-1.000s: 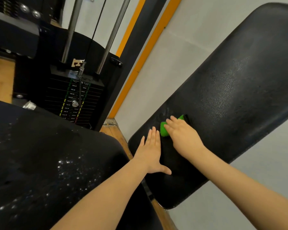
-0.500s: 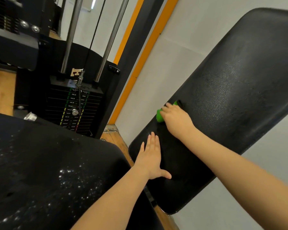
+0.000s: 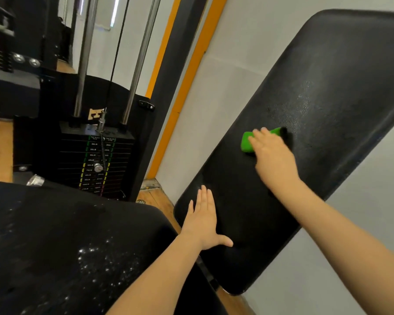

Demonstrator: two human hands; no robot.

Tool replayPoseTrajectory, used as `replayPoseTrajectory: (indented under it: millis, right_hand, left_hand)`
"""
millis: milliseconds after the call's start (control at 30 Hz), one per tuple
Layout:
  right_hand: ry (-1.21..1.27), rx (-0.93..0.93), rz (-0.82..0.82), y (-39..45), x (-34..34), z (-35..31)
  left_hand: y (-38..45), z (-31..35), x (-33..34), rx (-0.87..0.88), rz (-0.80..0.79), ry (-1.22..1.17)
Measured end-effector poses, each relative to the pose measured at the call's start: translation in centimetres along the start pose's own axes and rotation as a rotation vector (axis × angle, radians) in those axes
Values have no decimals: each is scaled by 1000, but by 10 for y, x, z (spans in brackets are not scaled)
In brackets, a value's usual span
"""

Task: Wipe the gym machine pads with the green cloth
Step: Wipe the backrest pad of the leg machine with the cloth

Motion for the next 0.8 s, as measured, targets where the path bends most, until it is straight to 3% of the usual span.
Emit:
replayPoseTrajectory:
  millis: [100, 300, 367, 500, 600, 700, 800]
  right_hand:
    - [4, 69, 73, -25, -2, -1]
    - [68, -207, -82, -105, 42, -68]
    - [45, -157, 2, -96, 27, -44]
    - [80, 138, 165, -77, -22, 38]
    - [65, 204, 226, -92, -23, 41]
    - [62, 93, 117, -130, 17, -17]
    - [90, -164, -133, -185, 61, -82]
  left_hand:
    - [0, 0, 0, -2, -10, 5]
    - [1, -1, 2, -3, -7, 5]
    - [1, -1, 1, -1, -4, 1]
    - [1, -1, 1, -3, 3, 11]
    - [1, -1, 1, -7, -3, 16]
    - [0, 1, 1, -3, -11, 13]
    - [0, 3, -1, 1, 3, 15]
Point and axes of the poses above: each hand's wrist, its own y-axis towards the middle knuckle, its own x-axis out of the palm, z = x × y, the point moved 7 cm from there along y, towards the middle knuckle, and after that the axes turned 11 degrees about -z, right-handed, at the moved point
